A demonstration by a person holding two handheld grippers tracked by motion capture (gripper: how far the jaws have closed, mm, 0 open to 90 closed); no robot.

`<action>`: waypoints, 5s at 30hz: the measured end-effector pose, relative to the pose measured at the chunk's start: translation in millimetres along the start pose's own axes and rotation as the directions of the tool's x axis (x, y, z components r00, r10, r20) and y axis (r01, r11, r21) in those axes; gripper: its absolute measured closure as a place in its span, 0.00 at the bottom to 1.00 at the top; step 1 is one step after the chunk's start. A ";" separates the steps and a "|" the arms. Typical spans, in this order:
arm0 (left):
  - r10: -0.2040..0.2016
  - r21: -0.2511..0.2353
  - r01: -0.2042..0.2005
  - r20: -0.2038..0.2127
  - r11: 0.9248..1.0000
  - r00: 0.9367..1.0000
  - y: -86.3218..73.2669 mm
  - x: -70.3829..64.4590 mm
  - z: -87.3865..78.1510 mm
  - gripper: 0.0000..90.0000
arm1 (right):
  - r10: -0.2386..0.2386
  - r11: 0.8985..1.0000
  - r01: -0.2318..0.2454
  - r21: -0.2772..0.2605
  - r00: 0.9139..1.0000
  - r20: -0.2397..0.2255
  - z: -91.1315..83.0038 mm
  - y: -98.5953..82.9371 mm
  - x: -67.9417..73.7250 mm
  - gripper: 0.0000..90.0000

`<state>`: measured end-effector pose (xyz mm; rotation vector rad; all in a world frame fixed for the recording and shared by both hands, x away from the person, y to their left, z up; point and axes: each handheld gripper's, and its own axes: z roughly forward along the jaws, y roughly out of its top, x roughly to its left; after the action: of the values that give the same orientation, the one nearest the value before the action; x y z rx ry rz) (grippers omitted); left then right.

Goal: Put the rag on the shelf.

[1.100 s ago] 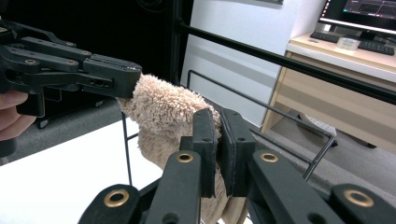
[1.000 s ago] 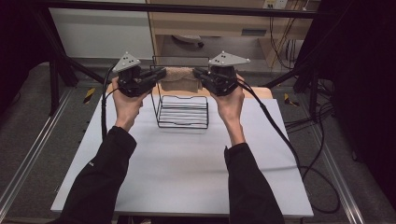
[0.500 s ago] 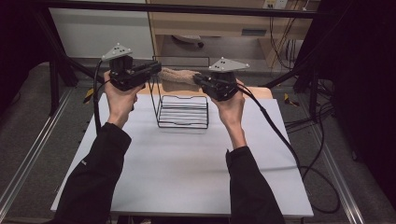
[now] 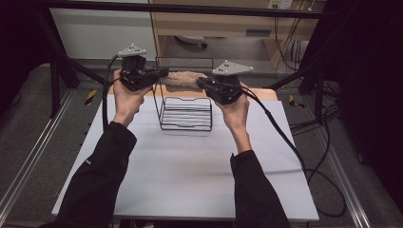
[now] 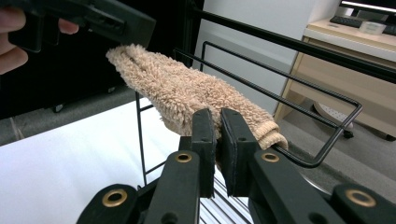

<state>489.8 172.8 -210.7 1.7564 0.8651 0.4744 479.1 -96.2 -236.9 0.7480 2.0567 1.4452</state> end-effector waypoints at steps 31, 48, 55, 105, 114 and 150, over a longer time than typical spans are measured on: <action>0.033 0.071 -0.031 -0.017 0.997 0.999 -43.6 4.3 27.1 0.99 | 0.118 0.989 -0.118 0.093 0.993 0.006 22.7 -19.5 -11.7 0.98; 0.038 0.039 -0.038 -0.002 0.998 0.999 -39.6 0.4 9.7 0.91 | 0.108 0.993 -0.107 0.046 0.994 -0.015 4.2 -14.8 -7.7 0.87; 0.041 0.038 -0.041 -0.008 0.998 0.999 -36.8 -1.4 4.6 0.85 | 0.118 0.993 -0.117 0.020 0.993 -0.017 -6.4 -10.3 -9.5 0.80; 0.072 0.153 -0.069 -0.016 0.986 0.997 -151.4 7.3 -48.4 0.06 | 0.203 0.977 -0.200 0.072 0.979 -0.034 -88.2 -111.6 -30.3 0.00; 0.050 0.174 -0.048 -0.011 0.984 0.999 -184.4 10.1 -52.0 0.06 | 0.225 0.970 -0.219 0.109 0.973 -0.050 -101.3 -148.0 -30.4 0.00; 0.026 0.233 -0.029 0.016 0.972 1.000 -263.6 15.6 -65.1 0.08 | 0.275 0.934 -0.259 0.244 0.961 -0.032 -134.5 -263.7 -20.1 0.00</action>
<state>370.7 270.0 -435.0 1.9864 0.9176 0.3910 363.5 -273.6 -444.6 1.1300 2.2758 1.3910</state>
